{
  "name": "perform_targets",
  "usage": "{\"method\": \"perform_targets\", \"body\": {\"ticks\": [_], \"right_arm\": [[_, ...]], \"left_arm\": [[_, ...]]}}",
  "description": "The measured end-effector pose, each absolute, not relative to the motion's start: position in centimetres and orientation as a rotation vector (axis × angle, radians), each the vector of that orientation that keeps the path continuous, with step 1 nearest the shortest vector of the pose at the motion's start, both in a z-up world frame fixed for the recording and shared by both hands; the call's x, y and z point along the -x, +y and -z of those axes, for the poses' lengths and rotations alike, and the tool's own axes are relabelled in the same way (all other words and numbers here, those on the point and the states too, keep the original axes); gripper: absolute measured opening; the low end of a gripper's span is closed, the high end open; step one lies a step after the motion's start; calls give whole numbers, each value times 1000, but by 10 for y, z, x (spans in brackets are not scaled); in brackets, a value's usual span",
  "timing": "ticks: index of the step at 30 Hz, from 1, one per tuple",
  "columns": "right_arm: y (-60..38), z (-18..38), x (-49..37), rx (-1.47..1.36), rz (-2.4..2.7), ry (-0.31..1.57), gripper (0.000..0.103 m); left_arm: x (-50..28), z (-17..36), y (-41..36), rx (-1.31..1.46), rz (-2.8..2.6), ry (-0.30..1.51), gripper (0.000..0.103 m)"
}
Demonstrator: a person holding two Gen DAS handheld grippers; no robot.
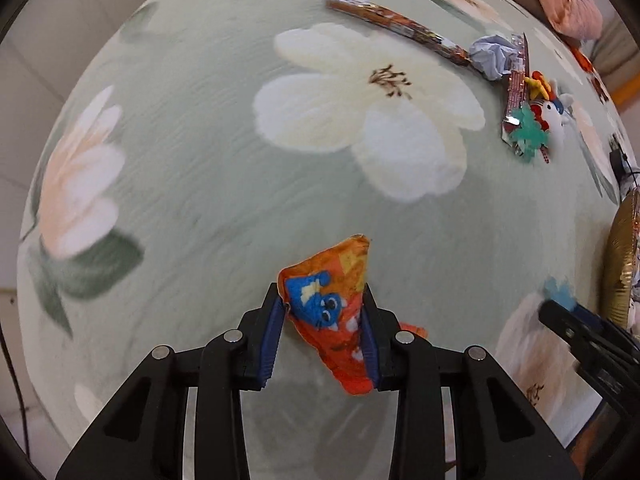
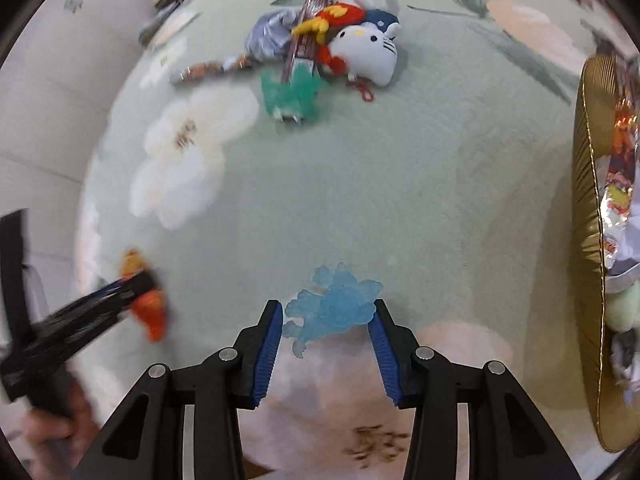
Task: Organize objects
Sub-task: 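Grasp the orange snack bag with the left gripper while the right grasps the blue jelly toy, then carry the bag and jelly toy over the golden plate and open both grippers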
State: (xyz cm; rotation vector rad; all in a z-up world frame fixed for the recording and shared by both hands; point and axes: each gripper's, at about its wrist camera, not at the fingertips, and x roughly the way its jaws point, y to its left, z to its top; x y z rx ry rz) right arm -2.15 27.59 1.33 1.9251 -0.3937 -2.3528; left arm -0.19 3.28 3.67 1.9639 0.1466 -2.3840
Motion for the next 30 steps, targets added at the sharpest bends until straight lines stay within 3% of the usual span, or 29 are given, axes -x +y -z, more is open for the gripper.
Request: {"method": "perform_targets", "body": {"ticks": [4,9,14,15,17,18,21,30], "right_arm": [[278,-1,19,-1911,2351,-327,45],[300,0,10,-1902,2242,-636,57],[293,-4,15,-1903,2326,-565,58],[288,-3,19,-1904,2328,-548,58],[282,-3,23,-1903,2351,-490,38],[278,-7,23,-1890,2377,-432,36],[269,-14,22,-1844,2387,-392,36],[314,-86,-29,-1702,2445,-551,36]], "left_arm": [[-12,-42,30,-1949,2372,170,32],[-22,-54,28,-1919,2401,104,32],[-28,-59,21,-1918,2412,122,32],[-29,-60,20,-1916,2409,114,32],[-22,-60,33,-1915,2412,112,32],[-24,-61,36,-1913,2415,110,32],[-28,-68,54,-1895,2453,102,32],[-11,-130,130,-1854,2713,82,32]]}}
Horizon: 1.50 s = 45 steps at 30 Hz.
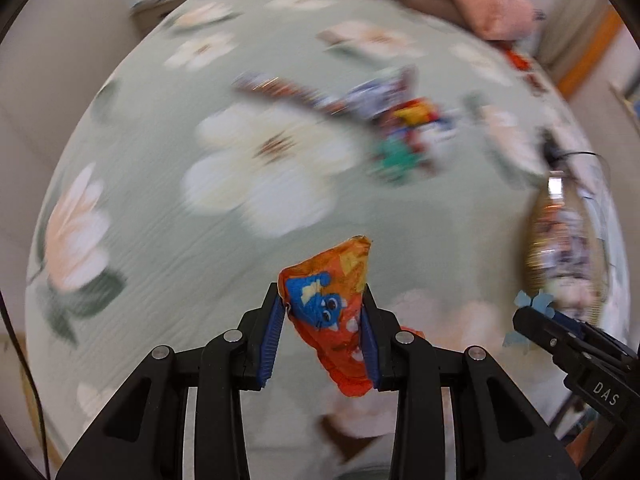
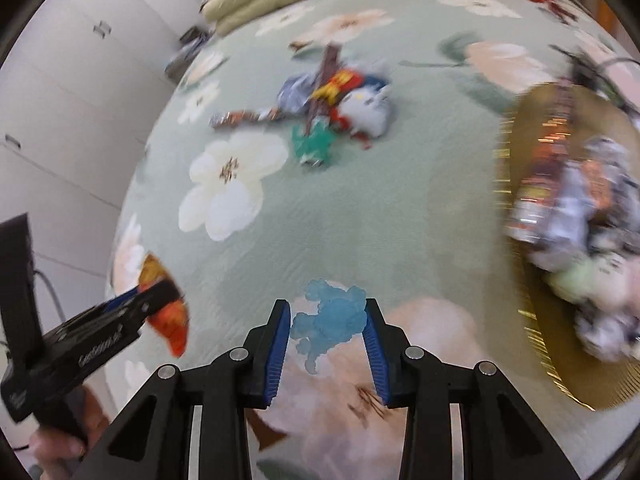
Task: Organize objects
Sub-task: 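Carry the bag and jelly toy over the golden plate and open both grippers, then withdraw both grippers toward a printed candy stick and green jelly toy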
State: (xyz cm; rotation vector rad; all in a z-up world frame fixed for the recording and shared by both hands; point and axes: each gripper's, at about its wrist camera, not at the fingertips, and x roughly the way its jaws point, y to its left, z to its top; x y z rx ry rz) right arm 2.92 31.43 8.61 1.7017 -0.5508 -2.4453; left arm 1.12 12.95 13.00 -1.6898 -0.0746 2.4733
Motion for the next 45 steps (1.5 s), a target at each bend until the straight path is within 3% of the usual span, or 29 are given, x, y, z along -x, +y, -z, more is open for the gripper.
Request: {"method": "perform_targets", "body": {"ticks": [10,17,20,21,22,24,35,45], "right_arm": [[473,-212,-70,-1458,2998,-706,36],[527,-230,-71,-1338,3111,-839,36],[535,-230,-66,-1329,3119,-864,36],[540,-228,-65,-1357,3111,-858,39],[542,-223,-61,-1402,3092,-849,47],[545,-212,-62,-1457,3081,-847,53],[542,-170,-81,-1566,2963,-970,53],[464,-176,-36,-1516,2849,-758,53]], "left_arm": [[11,-203,281,1294,-2316,-85,32],[16,-208,351,1190,-2177,-71,33],[24,-197,369,1226,-2082,-108,51],[29,-189,374,1281,-2061,-106,52],[32,-182,376,1313,-2049,-109,52],[37,-169,372,1365,-2043,-113,52],[20,-133,300,1514,-2078,-149,52],[25,-121,198,1596,-2245,-185,53]]}}
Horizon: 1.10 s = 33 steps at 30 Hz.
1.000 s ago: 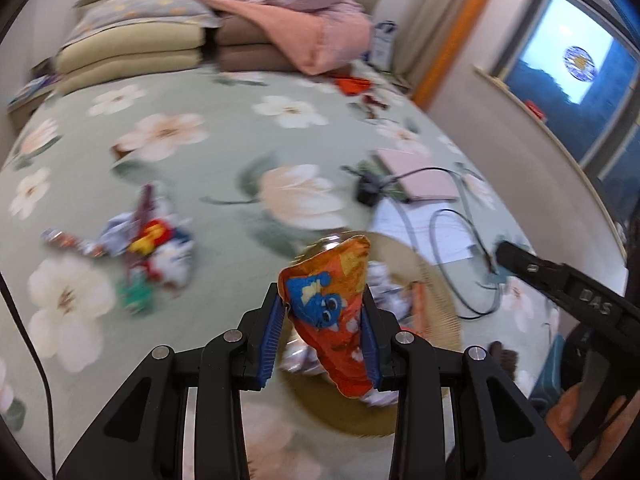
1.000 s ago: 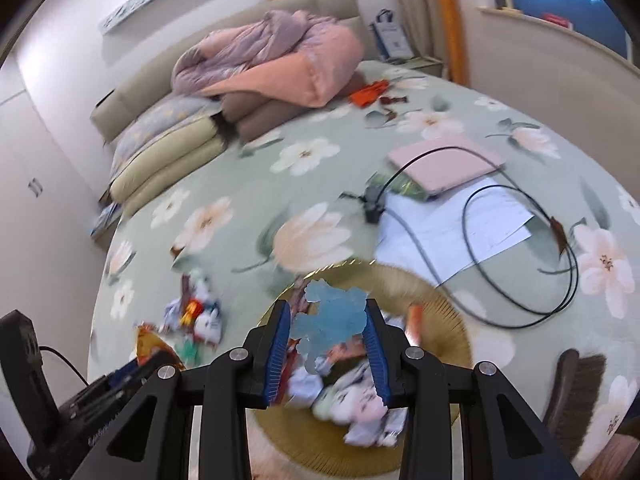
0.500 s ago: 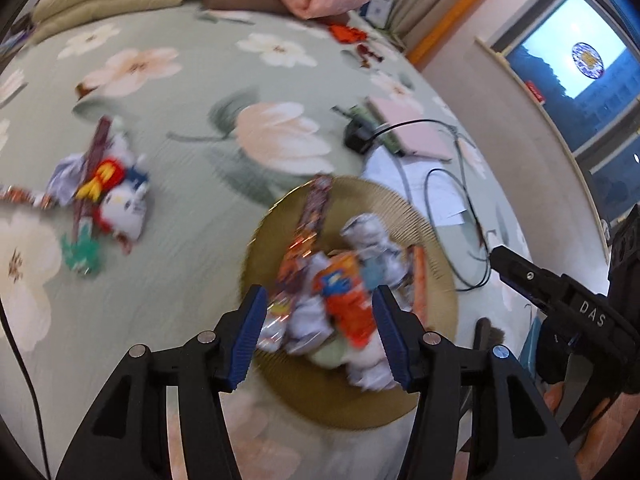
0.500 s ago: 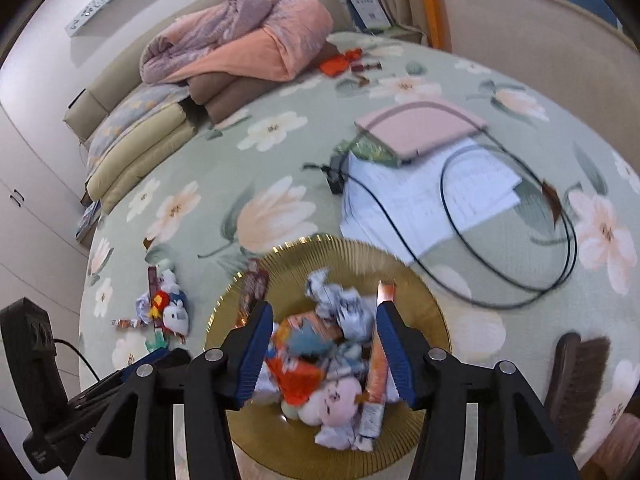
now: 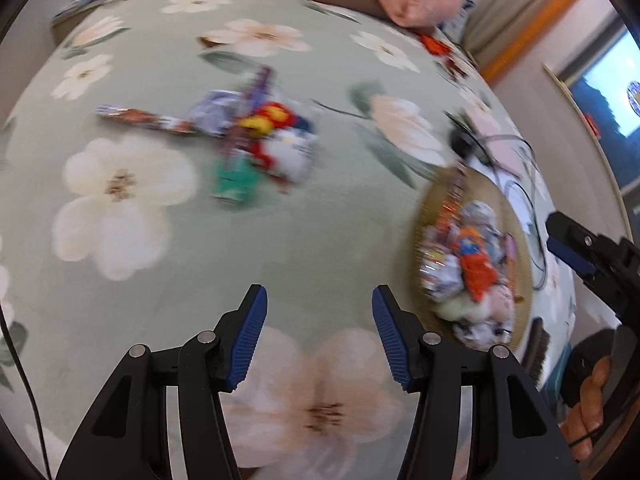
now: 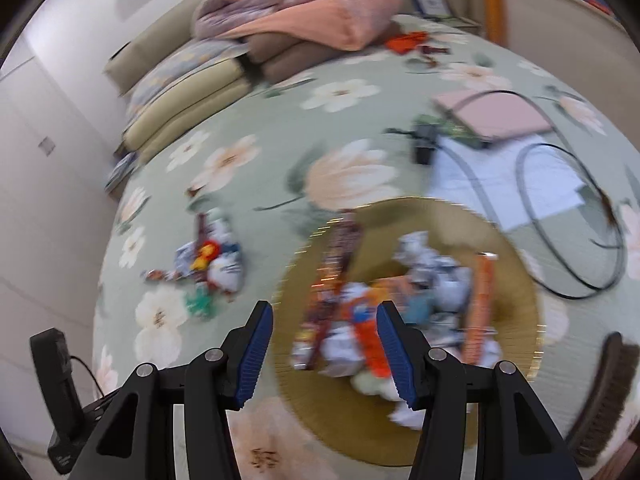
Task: Organize objects
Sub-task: 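Withdraw both grippers toward a printed candy stick and green jelly toy, then grasp the printed candy stick with the left gripper while the right grasps the green jelly toy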
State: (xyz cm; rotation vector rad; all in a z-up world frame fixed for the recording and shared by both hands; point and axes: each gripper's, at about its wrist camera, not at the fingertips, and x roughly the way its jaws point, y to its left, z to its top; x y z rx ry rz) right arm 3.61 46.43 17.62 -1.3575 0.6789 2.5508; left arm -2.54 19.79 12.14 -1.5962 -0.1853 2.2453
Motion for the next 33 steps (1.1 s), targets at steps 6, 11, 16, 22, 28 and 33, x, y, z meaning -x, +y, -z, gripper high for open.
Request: {"method": "perform_targets", "body": {"ticks": [6,11,16,22,28,33], "right_arm": [[394,-164,-1,1483,-2643,699,53],[333,-143,21,1597,-2654,617,53],[297,-107,51,1700,-2603,636,53],[276,-68,100,1706,-2551,472,53],[278,-31,137,1710,-2528,570,53],[291,-7,163,1710,-2486,707,53]], "left_arm": [[51,-121,135,1598,-2376,-242,53],[90,-111,85,1603,-2448,-374,53],[162,-76,63,1648,-2450,-659,53],[234,-32,69,1742,-2558,-715,53],[247,-10,81,1775,-2606,-716,54],[257,-8,111,1787,-2688,-346,51]]}}
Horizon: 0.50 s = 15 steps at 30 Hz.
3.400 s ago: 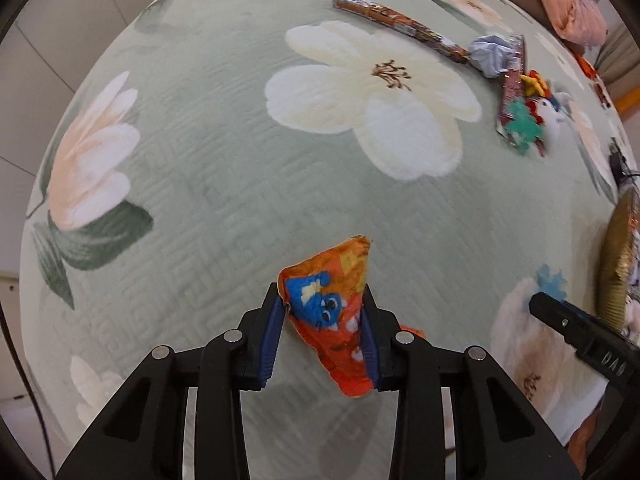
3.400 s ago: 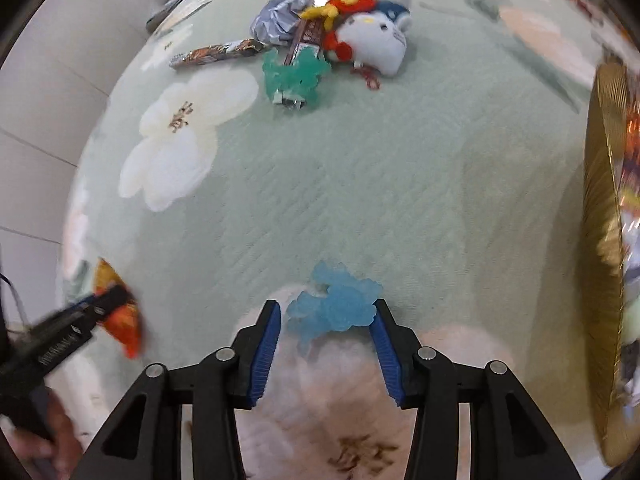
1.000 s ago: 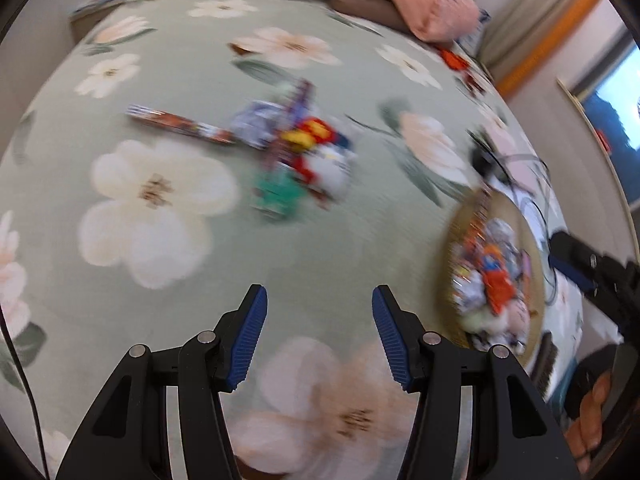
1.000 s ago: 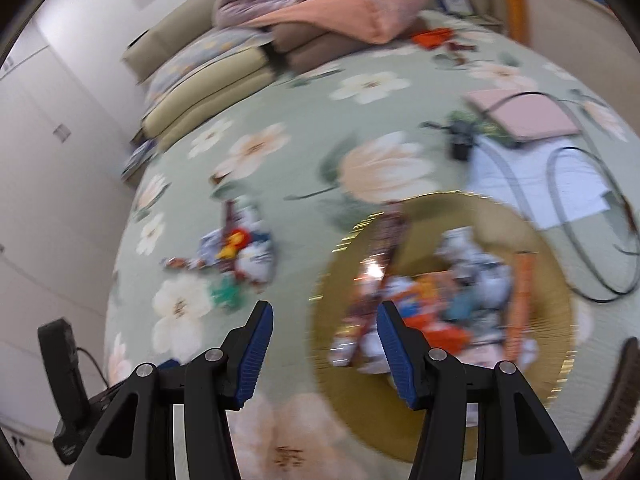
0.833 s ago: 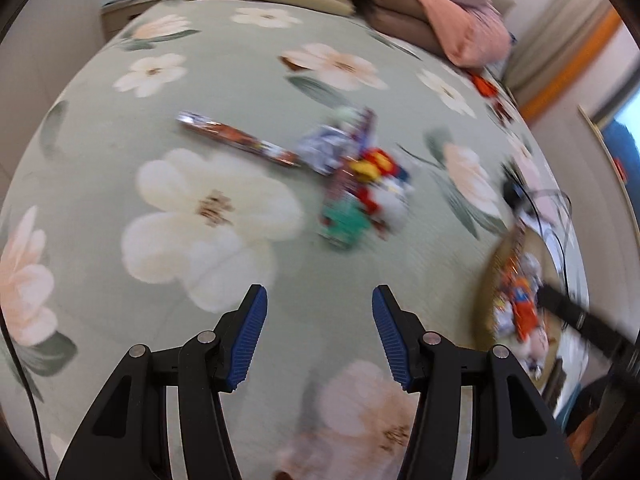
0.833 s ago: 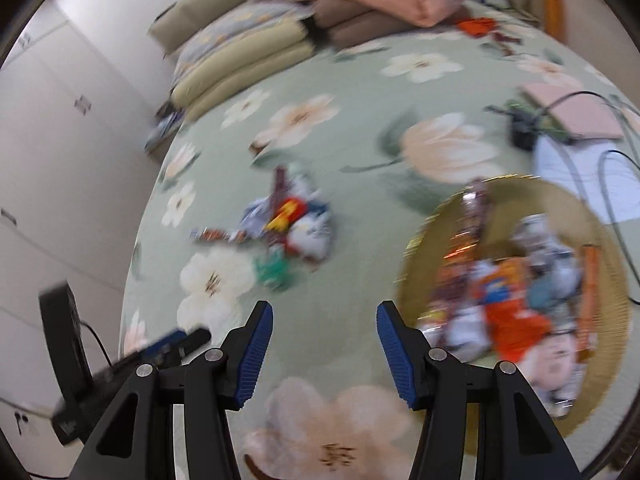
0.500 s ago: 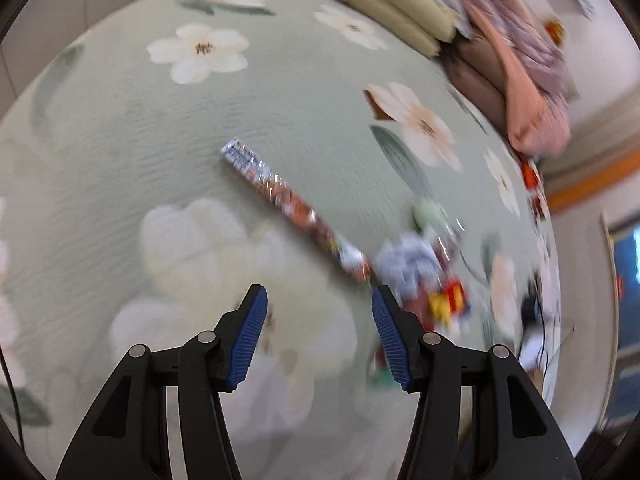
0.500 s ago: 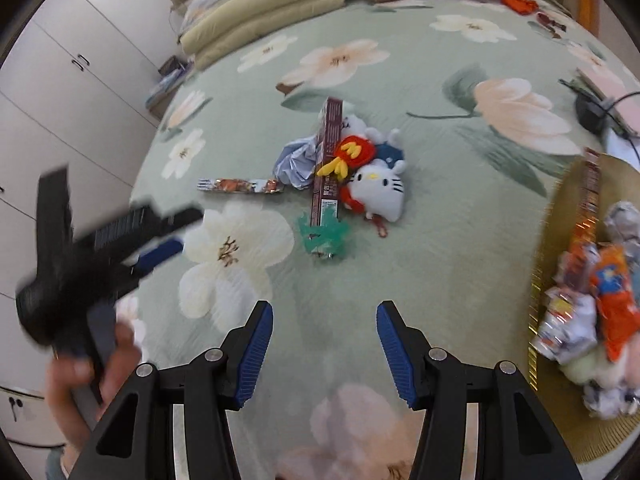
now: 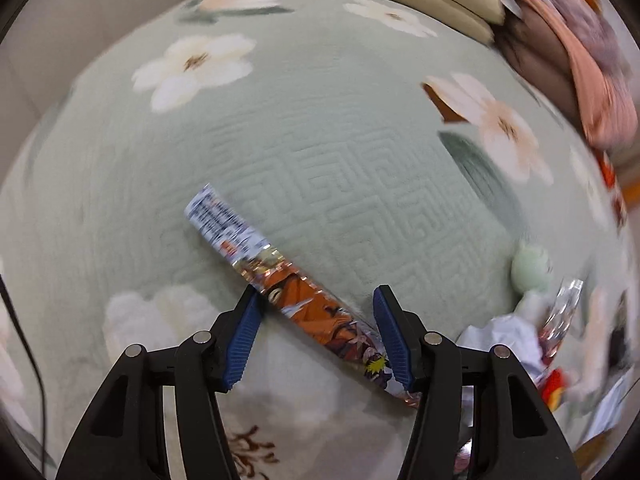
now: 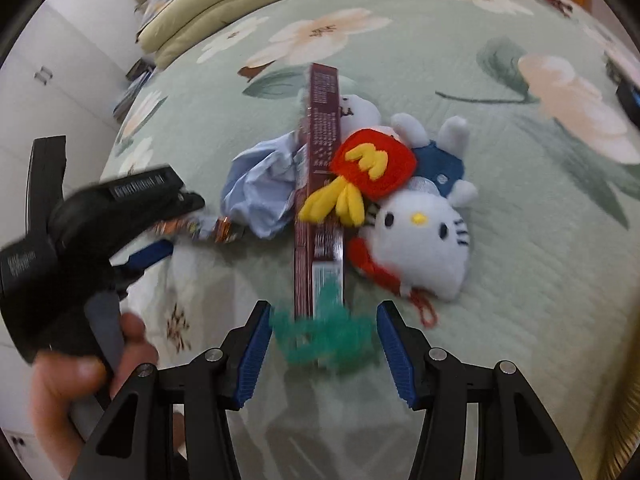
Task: Organize objects
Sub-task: 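Grasp the printed candy stick with the left gripper while the right grasps the green jelly toy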
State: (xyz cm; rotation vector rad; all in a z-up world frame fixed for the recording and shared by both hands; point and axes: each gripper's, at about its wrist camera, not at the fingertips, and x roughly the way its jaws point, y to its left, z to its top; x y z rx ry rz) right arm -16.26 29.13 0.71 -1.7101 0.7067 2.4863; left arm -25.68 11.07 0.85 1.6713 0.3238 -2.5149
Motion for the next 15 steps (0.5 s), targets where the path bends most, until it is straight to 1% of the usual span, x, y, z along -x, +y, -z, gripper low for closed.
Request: {"method": "perform_targets", "body": {"ticks": [1,2,4,5,6,7,9,10,15], "right_arm": [[293,-5,164,1712,-2482,728,50],[295,-4,164,1712,-2477,740,48],[297,-8,159,1709,-2486,750,47],[296,-10,156,1707,-2497,746,47],[296,-12,151,1712,-2503,741,47],[297,-13,147,1715,-2500,749,47],[299,-16,134,1722,-2491,794,47],[299,-18,130,1727,-2490,801,47],[300,-31,96,1758,-2483,788,47]], "left_arm": [[256,-9,112,-1670,2536,289,44],[253,-10,111,-1673,2574,266,41],[250,-12,106,-1696,2611,246,27],[246,-13,102,-1714,2643,228,24],[243,-14,99,-1729,2670,218,17],[239,-14,94,-1751,2709,224,15],[223,-20,87,-1827,2787,259,15],[215,-23,86,-1853,2809,245,15],[145,-38,85,-2025,2859,30,15]]}}
